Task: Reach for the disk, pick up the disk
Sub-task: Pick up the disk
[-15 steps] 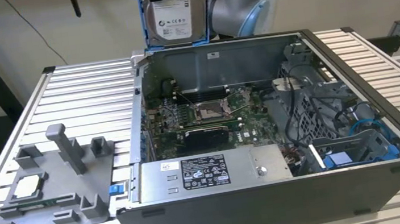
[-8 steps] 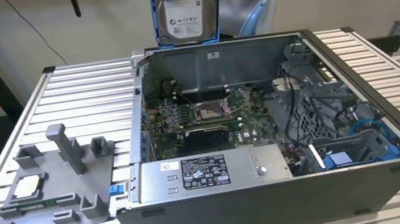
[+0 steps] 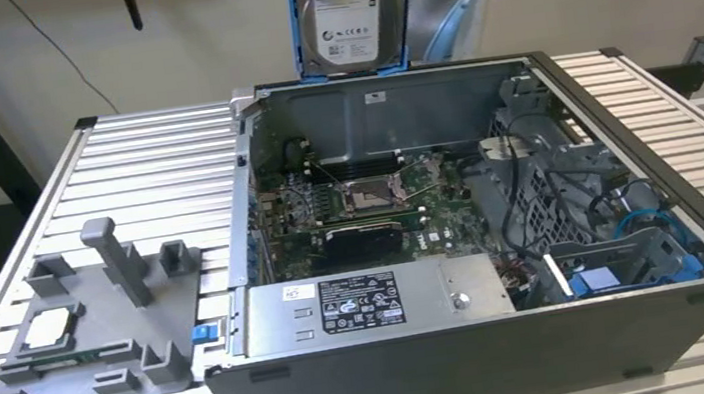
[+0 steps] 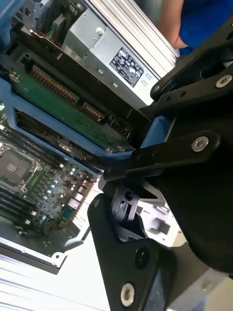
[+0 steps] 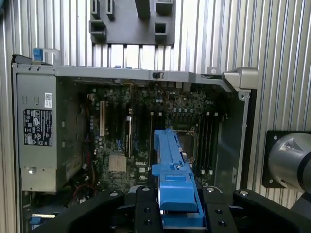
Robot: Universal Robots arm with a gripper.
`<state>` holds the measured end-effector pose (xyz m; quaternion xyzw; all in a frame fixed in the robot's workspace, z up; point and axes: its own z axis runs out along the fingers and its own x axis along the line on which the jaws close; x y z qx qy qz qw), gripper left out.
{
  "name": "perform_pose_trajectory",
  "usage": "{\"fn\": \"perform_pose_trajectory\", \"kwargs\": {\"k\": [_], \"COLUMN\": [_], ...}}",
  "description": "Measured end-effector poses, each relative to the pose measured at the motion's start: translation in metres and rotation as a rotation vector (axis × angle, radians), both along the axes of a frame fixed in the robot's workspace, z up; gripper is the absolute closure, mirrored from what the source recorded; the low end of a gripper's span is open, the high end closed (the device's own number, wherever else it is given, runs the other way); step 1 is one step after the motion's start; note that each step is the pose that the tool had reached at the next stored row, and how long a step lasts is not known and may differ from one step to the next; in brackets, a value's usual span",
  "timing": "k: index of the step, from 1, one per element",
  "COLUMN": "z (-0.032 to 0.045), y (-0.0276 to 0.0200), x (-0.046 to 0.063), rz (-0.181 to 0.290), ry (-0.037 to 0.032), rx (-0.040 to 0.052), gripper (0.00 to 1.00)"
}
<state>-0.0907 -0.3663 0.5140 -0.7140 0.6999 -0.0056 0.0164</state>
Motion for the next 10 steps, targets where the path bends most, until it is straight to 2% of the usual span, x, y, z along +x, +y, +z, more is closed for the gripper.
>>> {"fn": "perform_pose_trajectory", "kwargs": {"k": [10], "z": [0.0], "y": [-0.0001], "x": [0.026], "rz": [0.0], "ry": [0.0015], "rx": [-0.0001], "gripper": [1.0]}}
